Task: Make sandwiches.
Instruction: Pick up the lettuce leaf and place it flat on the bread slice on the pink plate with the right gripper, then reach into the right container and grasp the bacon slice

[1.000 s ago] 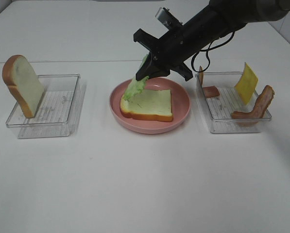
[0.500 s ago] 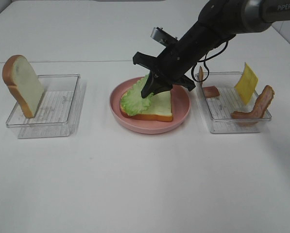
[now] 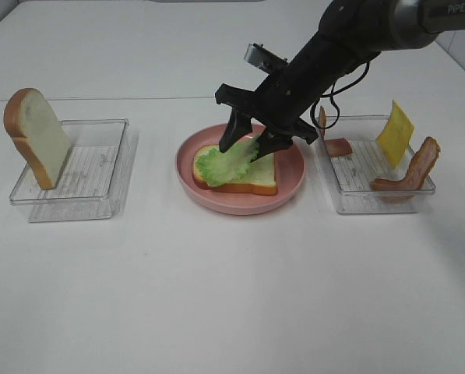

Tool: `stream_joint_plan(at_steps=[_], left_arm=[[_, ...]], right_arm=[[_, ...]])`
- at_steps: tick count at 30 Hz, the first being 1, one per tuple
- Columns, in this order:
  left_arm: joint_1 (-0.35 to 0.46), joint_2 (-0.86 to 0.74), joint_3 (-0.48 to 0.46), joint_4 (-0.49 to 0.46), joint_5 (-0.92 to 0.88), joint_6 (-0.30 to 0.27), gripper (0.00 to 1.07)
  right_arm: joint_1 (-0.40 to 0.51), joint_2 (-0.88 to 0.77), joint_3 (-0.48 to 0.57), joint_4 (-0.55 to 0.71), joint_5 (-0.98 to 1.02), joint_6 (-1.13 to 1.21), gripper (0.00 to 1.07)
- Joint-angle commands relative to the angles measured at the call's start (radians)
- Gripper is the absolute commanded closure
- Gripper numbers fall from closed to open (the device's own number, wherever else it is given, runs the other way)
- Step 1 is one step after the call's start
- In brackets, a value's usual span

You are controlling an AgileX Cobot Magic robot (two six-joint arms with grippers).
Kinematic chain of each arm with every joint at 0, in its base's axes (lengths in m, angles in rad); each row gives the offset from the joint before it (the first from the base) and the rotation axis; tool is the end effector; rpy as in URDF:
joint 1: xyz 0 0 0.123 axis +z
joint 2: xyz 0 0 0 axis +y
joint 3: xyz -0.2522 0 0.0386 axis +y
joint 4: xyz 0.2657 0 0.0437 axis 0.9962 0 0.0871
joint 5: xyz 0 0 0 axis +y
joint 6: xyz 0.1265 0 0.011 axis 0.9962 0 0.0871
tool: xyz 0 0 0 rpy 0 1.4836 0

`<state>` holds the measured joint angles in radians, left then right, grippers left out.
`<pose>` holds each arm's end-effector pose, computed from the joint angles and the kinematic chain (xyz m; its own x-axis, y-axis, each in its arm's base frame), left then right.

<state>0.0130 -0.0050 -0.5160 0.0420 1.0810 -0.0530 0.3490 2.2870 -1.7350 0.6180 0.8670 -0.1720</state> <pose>0.0692 0.0056 0.2727 -0.4532 -0.0391 -0.8905 -0.0611 0.9981 -0.0127 0.4336 0.2175 0.0784 -0.9703 -0.1084 -0.2165 -0.2037 0.8487 0.4881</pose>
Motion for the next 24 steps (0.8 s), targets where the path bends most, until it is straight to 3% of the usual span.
stream_joint_plan(at_steps=[1,17,21,24], left_arm=[[-0.002,-0.021,0.000,-0.008,-0.011,0.000,0.13],[-0.002,-0.021,0.000,-0.008,-0.011,0.000,0.13],[-0.002,-0.021,0.000,-0.008,-0.011,0.000,0.13],[-0.002,-0.021,0.000,-0.008,-0.011,0.000,0.13]], right_arm=[[-0.001,-0.058,-0.005,-0.028,0.001,-0.009,0.12],[-0.001,-0.262,-0.005,-0.282,0.051,0.043,0.11],[-0.005,-0.279,-0.075,-0.453,0.101,0.155,0.11],[-0.013,-0.277,-0.099,-0.492,0.106,0.172,0.11]])
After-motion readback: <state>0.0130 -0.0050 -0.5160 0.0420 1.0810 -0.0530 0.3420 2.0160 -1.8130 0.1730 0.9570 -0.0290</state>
